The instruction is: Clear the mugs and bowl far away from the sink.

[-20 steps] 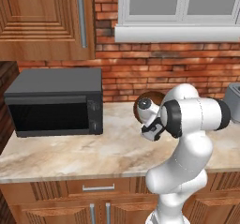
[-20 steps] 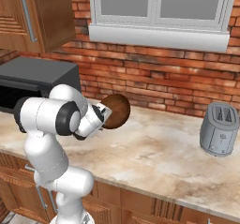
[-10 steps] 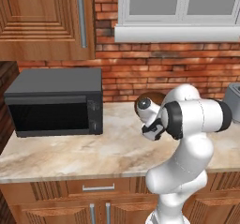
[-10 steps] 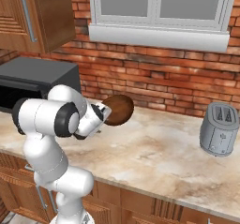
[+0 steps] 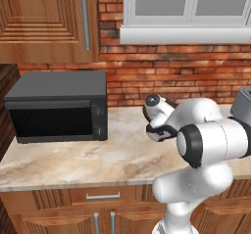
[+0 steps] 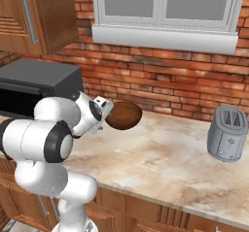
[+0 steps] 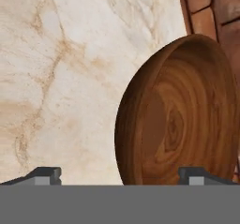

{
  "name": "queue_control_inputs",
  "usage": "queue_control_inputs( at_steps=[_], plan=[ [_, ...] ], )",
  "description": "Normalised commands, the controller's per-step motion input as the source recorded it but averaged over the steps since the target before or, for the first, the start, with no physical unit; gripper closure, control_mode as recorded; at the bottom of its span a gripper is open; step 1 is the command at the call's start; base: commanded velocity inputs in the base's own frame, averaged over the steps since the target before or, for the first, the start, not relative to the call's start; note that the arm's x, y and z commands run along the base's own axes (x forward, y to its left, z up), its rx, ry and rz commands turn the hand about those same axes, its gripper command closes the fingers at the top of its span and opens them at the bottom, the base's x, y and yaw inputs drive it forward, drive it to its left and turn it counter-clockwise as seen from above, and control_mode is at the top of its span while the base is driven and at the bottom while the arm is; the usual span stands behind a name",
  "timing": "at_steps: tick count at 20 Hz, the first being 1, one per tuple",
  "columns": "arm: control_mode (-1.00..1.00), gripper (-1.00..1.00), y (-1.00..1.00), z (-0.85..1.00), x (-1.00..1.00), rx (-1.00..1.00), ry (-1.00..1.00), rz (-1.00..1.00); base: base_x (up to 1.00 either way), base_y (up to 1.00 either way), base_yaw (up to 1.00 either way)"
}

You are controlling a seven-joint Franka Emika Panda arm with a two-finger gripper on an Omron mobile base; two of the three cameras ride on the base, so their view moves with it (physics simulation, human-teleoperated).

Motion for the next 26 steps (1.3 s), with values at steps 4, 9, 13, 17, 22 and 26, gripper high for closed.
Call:
queue_control_inputs(
  at_steps=[4,9,13,17,22,26],
  plan=[
    [-1.0,-1.0,0.0,0.97,-0.24,0.0,0.01,-0.01,0.0,0.0,0.0],
    [-1.0,-1.0,0.0,0.98,-0.61,0.12,0.08,-0.15,0.0,0.0,0.0],
    [-1.0,-1.0,0.0,1.0,-0.75,0.24,0.18,-0.28,0.0,0.0,0.0],
    [-1.0,-1.0,-0.06,0.92,-0.86,0.28,0.13,-0.4,0.0,0.0,0.0],
    [-1.0,-1.0,-0.04,0.29,-0.68,0.28,-0.07,-0.45,0.0,0.0,0.0],
    [-1.0,-1.0,-0.14,-0.07,-0.56,0.21,-0.14,-0.4,0.0,0.0,0.0]
  ],
)
